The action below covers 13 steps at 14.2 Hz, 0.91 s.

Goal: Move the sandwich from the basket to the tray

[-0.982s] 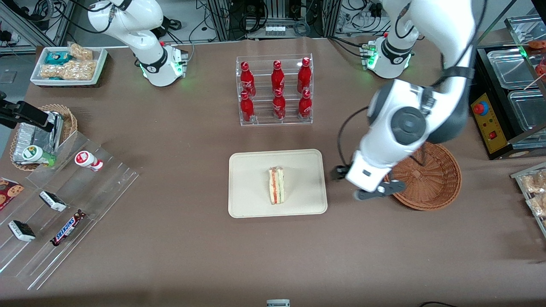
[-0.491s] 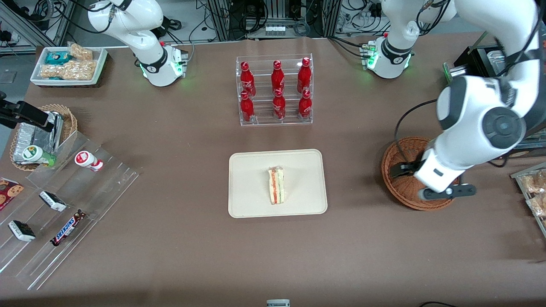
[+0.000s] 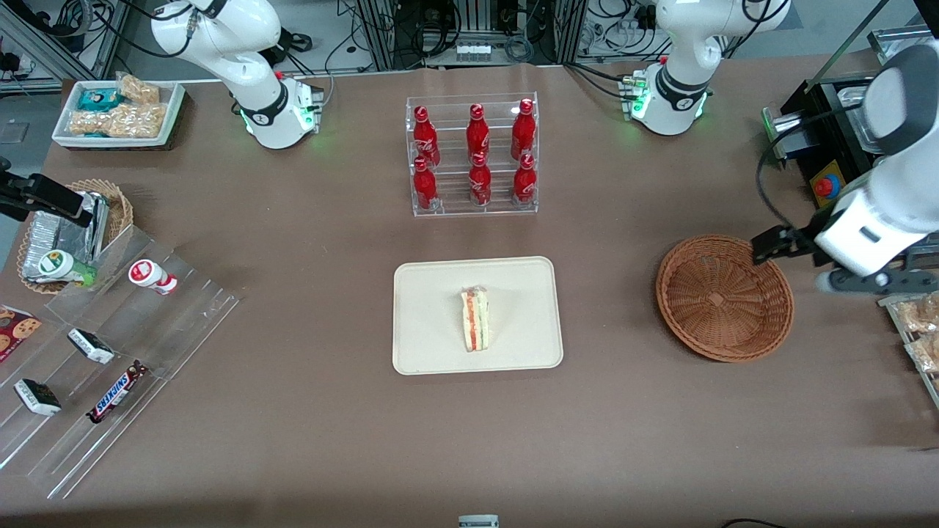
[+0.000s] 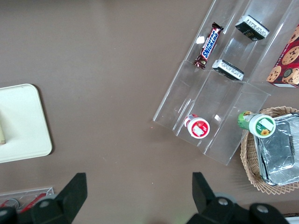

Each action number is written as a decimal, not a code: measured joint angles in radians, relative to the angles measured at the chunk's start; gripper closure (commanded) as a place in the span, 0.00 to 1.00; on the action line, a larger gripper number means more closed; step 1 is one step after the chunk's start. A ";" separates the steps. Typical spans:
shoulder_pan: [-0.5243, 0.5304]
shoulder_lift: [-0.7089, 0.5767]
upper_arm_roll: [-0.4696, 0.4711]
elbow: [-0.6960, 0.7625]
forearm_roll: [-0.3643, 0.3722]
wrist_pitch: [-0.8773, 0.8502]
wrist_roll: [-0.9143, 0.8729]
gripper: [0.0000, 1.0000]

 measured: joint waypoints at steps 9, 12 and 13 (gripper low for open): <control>0.037 -0.068 -0.030 0.039 0.000 -0.062 0.070 0.00; 0.007 -0.067 0.014 0.046 0.000 -0.070 0.073 0.00; 0.002 -0.067 0.018 0.045 -0.001 -0.073 0.073 0.00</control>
